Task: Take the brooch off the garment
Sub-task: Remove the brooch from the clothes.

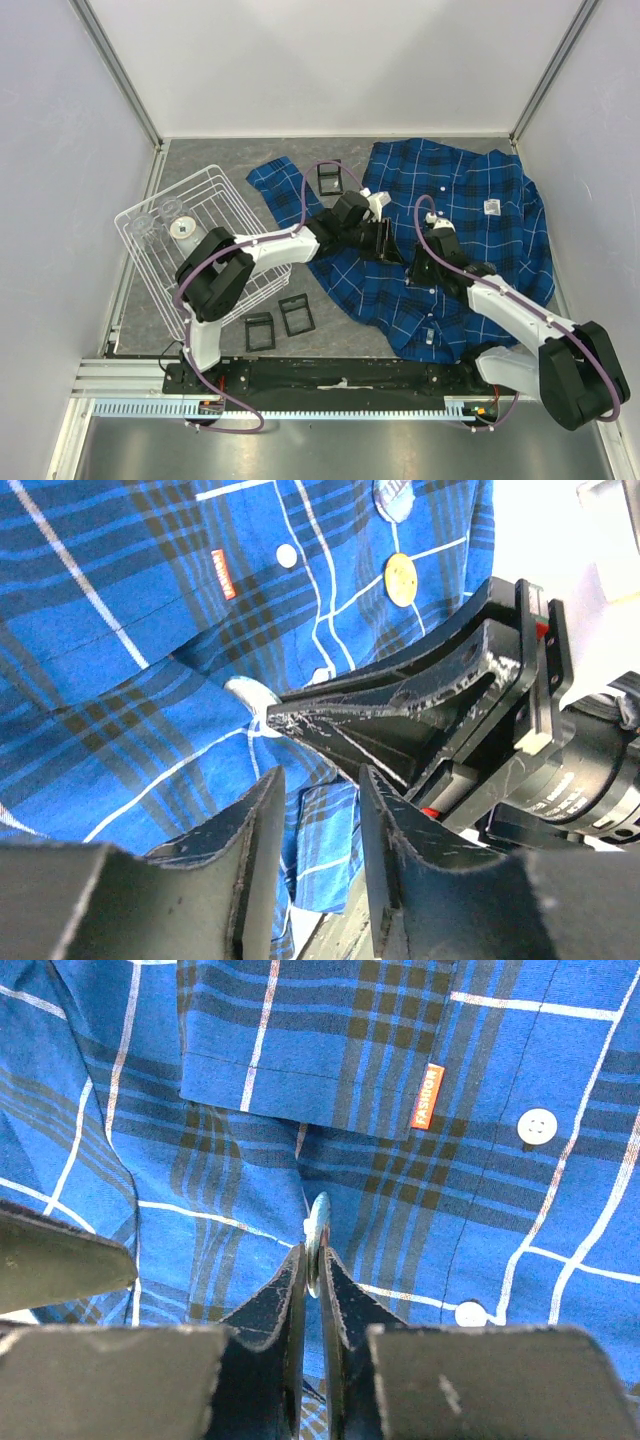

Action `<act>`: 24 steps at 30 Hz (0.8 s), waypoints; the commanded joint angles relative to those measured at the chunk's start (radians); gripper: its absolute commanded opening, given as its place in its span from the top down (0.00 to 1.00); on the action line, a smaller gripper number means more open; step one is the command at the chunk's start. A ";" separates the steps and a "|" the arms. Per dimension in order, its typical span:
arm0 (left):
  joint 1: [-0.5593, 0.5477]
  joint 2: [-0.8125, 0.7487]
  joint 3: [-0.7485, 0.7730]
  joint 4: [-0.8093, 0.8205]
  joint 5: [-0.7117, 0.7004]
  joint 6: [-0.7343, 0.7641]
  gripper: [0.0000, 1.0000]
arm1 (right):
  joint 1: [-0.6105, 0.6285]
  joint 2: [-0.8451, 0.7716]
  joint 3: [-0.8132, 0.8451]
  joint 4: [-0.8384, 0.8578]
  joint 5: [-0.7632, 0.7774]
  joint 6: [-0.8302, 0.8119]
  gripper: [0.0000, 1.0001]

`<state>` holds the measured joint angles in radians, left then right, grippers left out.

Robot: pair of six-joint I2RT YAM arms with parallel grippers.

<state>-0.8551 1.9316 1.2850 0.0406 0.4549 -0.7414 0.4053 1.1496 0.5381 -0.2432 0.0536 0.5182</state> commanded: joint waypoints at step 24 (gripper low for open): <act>-0.048 0.130 0.171 -0.166 0.038 0.163 0.73 | -0.005 -0.202 -0.173 0.007 0.011 0.204 1.00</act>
<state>-0.8753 2.0300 1.3651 0.0101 0.5682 -0.7025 0.4019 0.9623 0.3817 -0.2729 0.0277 0.7193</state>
